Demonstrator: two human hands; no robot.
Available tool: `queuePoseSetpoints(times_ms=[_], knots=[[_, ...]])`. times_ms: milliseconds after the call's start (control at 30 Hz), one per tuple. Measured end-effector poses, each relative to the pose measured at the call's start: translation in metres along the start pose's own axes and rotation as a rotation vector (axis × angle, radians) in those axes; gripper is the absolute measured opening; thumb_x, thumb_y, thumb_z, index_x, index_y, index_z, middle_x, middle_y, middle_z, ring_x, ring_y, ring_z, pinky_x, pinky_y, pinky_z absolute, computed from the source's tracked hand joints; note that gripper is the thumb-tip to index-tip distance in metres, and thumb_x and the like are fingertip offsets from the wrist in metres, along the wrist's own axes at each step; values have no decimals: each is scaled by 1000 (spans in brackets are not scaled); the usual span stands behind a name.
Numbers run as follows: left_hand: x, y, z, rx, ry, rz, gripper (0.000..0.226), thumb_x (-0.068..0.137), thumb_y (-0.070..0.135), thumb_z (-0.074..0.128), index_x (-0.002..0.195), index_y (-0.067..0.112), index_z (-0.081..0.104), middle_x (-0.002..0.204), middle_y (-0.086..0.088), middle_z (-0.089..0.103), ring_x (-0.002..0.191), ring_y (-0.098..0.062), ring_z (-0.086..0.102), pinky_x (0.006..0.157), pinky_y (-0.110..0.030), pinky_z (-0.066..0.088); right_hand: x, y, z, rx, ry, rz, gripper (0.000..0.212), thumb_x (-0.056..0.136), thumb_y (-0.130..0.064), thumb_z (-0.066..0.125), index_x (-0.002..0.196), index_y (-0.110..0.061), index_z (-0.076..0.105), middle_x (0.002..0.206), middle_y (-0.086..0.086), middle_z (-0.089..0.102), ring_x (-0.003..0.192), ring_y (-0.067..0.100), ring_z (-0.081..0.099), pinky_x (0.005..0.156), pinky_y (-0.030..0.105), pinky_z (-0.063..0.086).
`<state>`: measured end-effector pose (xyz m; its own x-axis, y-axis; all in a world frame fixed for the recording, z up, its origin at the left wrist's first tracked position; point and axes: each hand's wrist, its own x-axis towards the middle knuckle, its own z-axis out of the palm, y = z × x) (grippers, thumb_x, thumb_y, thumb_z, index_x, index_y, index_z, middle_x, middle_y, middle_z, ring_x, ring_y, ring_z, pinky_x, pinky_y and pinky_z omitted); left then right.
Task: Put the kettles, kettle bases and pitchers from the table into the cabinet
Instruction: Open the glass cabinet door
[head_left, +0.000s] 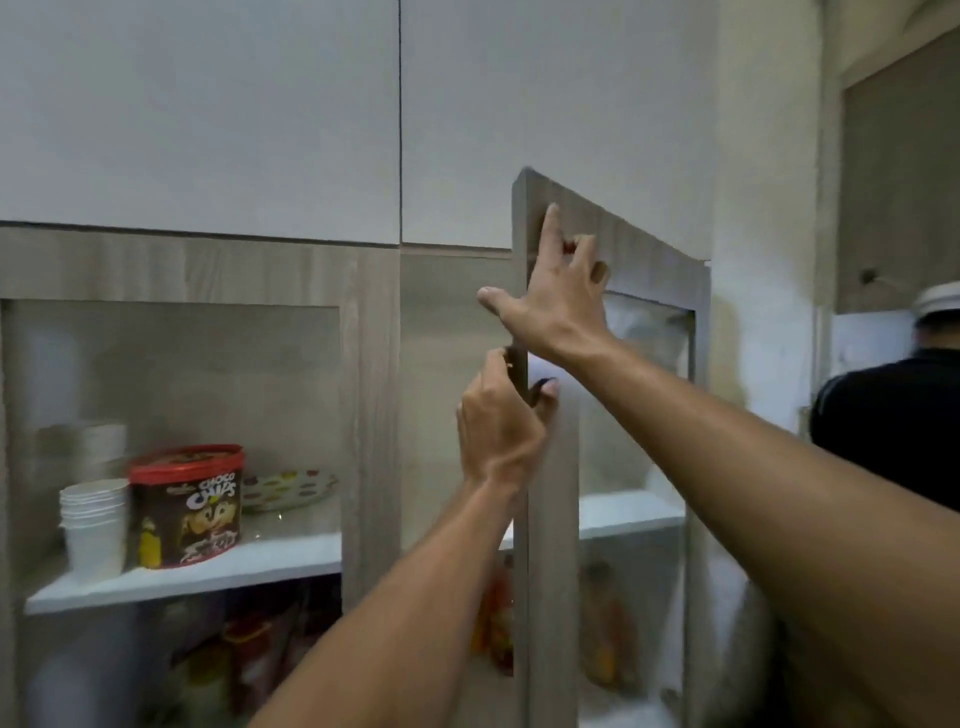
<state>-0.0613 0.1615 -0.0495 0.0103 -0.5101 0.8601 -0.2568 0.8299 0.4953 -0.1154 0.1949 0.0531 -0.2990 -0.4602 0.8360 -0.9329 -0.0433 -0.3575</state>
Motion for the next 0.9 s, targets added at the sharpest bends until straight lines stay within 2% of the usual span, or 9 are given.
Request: queuePoseSetpoints(times_ms=[167,267,333,433,533,600,733,800,900], knots=[[-69,112,31,-239,-57,79,39,77,21,76,114,14,64,95,-3,74,84,-24,70,73,-34,50,-37,39,-115,35,247,108,71,82,-8,58,147,-11,29,131,17,45,110,37,52,94,45,50],[-99,170,56,-344,-171,105,47,78,27,77,121,17,59,105,0,71,89,-16,69,78,-31,53,-53,78,-184,39,303,144,49,81,-2,57,129,-9,46,108,11,59,91,26,59,68,30,49],[-119,198,80,-423,-285,56,57,79,37,79,127,18,54,111,2,66,93,-10,64,81,-25,53,-64,106,-225,19,327,173,33,82,-3,58,114,-10,52,92,2,60,82,22,58,61,27,46],[-156,228,133,-448,-491,-19,85,77,56,74,144,22,37,136,2,51,119,-12,53,98,-29,49,-74,157,-275,13,362,225,17,85,-12,63,100,-8,57,82,-3,61,75,16,57,65,32,50],[-197,252,192,-421,-603,26,102,73,66,71,151,25,21,149,4,30,134,-15,36,108,-31,39,-85,223,-312,31,386,306,40,86,-37,64,90,3,59,81,15,63,71,21,55,67,41,51],[-220,269,232,-408,-598,50,106,71,68,69,152,23,18,148,4,26,134,-16,31,110,-32,39,-96,271,-329,11,372,374,49,88,-48,62,82,0,57,75,13,57,68,27,54,65,39,46],[-259,307,309,-397,-658,-30,100,71,61,74,147,21,23,140,0,27,125,-14,32,106,-29,42,-107,367,-359,-6,358,528,52,90,-51,62,96,1,66,91,13,71,86,33,68,82,47,56],[-271,322,348,-376,-762,-67,93,76,50,77,146,18,25,140,-2,28,124,-18,36,103,-29,42,-103,408,-374,-16,330,595,38,92,-40,64,109,-5,65,104,7,70,98,31,68,88,45,56],[-279,338,400,-312,-955,-59,88,78,40,78,143,15,25,147,-6,23,128,-26,42,105,-35,46,-92,464,-389,-44,285,704,37,93,-24,64,125,-7,57,124,11,66,108,32,64,93,44,54]])
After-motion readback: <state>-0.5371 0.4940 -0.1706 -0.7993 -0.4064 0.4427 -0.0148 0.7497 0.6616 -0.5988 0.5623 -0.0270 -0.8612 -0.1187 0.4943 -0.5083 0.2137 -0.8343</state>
